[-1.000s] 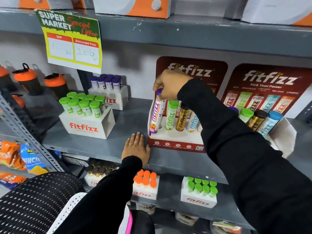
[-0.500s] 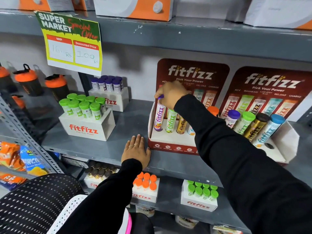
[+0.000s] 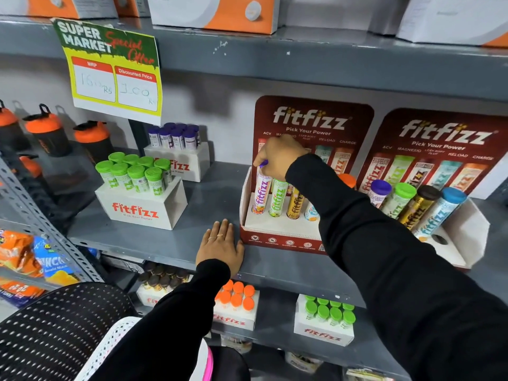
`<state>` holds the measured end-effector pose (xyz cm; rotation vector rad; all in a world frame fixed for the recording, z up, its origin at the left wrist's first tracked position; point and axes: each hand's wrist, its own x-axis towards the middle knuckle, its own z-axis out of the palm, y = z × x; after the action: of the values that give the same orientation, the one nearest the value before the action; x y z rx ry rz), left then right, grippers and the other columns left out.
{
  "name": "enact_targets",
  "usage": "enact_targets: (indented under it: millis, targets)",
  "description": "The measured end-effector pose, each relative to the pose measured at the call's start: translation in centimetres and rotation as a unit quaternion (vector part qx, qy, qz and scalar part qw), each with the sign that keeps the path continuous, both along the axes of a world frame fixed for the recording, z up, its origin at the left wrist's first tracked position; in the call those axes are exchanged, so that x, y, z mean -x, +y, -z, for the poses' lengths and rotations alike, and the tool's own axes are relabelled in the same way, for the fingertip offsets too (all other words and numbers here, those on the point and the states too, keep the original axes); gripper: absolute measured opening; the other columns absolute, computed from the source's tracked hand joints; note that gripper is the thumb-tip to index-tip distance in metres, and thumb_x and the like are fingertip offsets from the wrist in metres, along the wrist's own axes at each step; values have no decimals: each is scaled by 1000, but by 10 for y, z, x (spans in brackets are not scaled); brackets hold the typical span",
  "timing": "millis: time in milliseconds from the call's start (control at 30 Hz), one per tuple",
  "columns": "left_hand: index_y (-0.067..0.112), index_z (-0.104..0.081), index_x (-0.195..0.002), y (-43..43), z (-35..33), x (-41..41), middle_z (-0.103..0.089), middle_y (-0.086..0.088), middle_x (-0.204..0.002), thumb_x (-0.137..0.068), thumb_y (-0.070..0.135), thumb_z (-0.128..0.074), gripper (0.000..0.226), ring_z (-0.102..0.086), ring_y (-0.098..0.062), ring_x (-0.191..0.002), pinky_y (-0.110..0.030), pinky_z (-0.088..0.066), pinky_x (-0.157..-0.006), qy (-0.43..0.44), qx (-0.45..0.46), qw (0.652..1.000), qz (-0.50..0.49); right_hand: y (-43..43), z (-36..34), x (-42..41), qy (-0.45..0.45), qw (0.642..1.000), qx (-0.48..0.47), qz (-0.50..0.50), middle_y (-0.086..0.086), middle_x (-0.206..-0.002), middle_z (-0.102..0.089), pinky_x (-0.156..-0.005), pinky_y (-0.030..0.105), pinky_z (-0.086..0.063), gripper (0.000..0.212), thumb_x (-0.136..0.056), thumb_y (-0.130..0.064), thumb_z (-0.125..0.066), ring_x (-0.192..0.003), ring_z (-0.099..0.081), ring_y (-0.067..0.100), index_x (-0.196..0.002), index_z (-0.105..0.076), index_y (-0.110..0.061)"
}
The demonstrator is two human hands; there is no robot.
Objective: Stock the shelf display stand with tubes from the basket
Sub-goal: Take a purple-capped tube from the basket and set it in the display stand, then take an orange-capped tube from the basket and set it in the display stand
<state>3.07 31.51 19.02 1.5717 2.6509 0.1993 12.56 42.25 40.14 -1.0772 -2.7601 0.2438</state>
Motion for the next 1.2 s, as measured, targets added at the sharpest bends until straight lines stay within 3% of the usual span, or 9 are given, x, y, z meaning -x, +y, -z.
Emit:
enact_targets:
  millis: [333, 500, 600, 667, 767, 867, 1033, 1133, 1200]
  targets:
    - [13, -8, -148, 2, 2, 0, -4, -4, -157, -99, 45, -14, 59, 0, -20, -143, -35, -1, -116, 13, 13, 1000, -2, -5, 17, 10, -29, 998, -49, -7, 13, -122, -65, -93, 34, -51, 31, -88, -22, -62, -111, -60, 33, -118, -65, -14]
    - [9, -21, -146, -4, -1, 3, -17, -6, -155, -99, 39, -18, 56, -9, -20, -143, -35, -3, -116, -2, -18, 1000, 6, -31, 20, 9, 75, 993, -94, -21, 14, -120, -65, -93, 36, -51, 30, -93, -20, -55, -112, -59, 33, -120, -62, -9]
    - [2, -51, -128, -33, 5, 2, -51, -13, -137, -92, 35, -22, 58, -38, -29, -132, -38, -13, -112, 17, -149, 989, -7, -62, 44, 25, 181, 962, -174, -107, 11, -95, -74, -73, 28, -54, 13, -81, -8, -67, -90, -68, 30, -92, -74, -8]
    - [-1, -52, -125, -69, 29, 3, -53, -17, -133, -90, 30, -30, 52, -41, -32, -129, -40, -13, -110, 16, -198, 979, -51, -88, 73, 42, 212, 947, -171, -173, 9, -65, -73, -52, 22, -53, 14, -58, 5, -78, -61, -68, 28, -64, -74, -7]
    - [1, -39, -130, -131, 83, 3, -48, -21, -136, -93, 31, -27, 49, -30, -30, -129, -39, -9, -110, 4, -189, 975, -119, -129, 135, 69, 210, 941, -99, -246, 11, -50, -65, -43, 23, -53, 11, -51, 5, -69, -47, -63, 28, -52, -68, -5]
    - [-6, -51, -123, -199, 138, -4, -52, -23, -132, -92, 31, -27, 54, -39, -33, -126, -42, -16, -106, -52, -92, 974, -202, -174, 199, 89, 97, 953, 18, -287, 13, -46, -61, -39, 19, -44, 7, -49, 0, -64, -41, -61, 27, -46, -63, -6]
    - [-5, -48, -129, -275, 211, -24, -46, -19, -138, -85, 35, -16, 67, -42, -35, -129, -40, -17, -108, -120, 51, 935, -328, -227, 304, 113, -111, 939, 82, -315, 17, -54, -71, -47, 25, -55, 8, -56, -12, -77, -51, -70, 28, -58, -74, -5]
    - [-2, -40, -136, -284, 239, -24, -36, -18, -145, -85, 35, -11, 69, -32, -35, -134, -44, -18, -112, -137, 65, 919, -364, -239, 353, 130, -175, 924, 117, -319, 19, -107, -71, -97, 33, -49, 25, -89, -10, -54, -102, -67, 32, -109, -69, -6]
    - [-4, -46, -131, -280, 247, -21, -42, -21, -141, -87, 32, -20, 62, -40, -38, -129, -47, -26, -109, -136, 53, 918, -369, -239, 377, 144, -212, 920, 134, -302, 15, -124, -63, -102, 37, -41, 33, -96, -9, -40, -117, -57, 32, -124, -57, -6]
